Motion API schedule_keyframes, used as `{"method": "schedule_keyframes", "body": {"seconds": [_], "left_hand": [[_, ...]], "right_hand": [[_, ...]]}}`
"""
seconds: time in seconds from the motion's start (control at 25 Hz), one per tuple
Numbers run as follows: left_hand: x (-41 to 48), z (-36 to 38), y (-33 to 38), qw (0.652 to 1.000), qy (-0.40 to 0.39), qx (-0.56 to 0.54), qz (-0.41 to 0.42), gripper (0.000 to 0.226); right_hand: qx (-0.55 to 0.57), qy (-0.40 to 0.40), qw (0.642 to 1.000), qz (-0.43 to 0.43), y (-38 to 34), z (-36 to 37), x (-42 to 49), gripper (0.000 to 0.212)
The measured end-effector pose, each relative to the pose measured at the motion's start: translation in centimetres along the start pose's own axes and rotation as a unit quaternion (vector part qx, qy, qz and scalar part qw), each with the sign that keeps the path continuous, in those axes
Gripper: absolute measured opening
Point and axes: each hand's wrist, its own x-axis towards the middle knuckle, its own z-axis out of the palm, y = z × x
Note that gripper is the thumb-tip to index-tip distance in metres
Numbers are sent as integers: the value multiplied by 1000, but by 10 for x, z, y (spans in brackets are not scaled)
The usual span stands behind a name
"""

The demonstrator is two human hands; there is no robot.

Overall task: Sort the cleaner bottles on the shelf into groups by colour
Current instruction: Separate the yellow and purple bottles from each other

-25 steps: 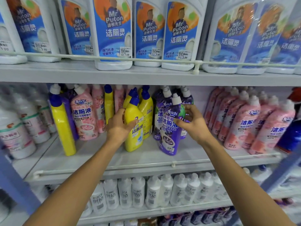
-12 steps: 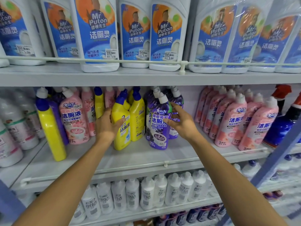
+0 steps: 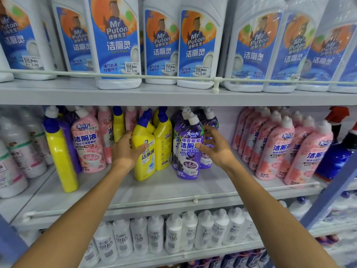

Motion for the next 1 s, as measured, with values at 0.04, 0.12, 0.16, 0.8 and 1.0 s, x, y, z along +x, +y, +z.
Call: {"method": "schedule_keyframes", "body": {"seconds": [0.04, 0.12, 0.16, 0.8, 1.0], "left_hand": [[0, 0, 0, 1000, -1, -2, 1, 43], [-1, 0, 0, 1000, 0, -3, 1, 43], [-1, 1, 0, 1000, 0, -5, -1, 43], [6, -16, -8, 992, -78, -94, -39, 40], [-5, -55, -22, 994, -29, -97, -49, 50]], "right_hand": [[3, -1, 1000, 2, 1, 0, 1, 67], [2, -4, 1000, 3, 2, 0, 3, 67], [-1, -6, 1000, 4, 2, -1, 3, 67], [-78, 31, 996, -11, -15, -2, -5, 71], [-103, 117, 983, -94, -30, 3, -24, 69]]}}
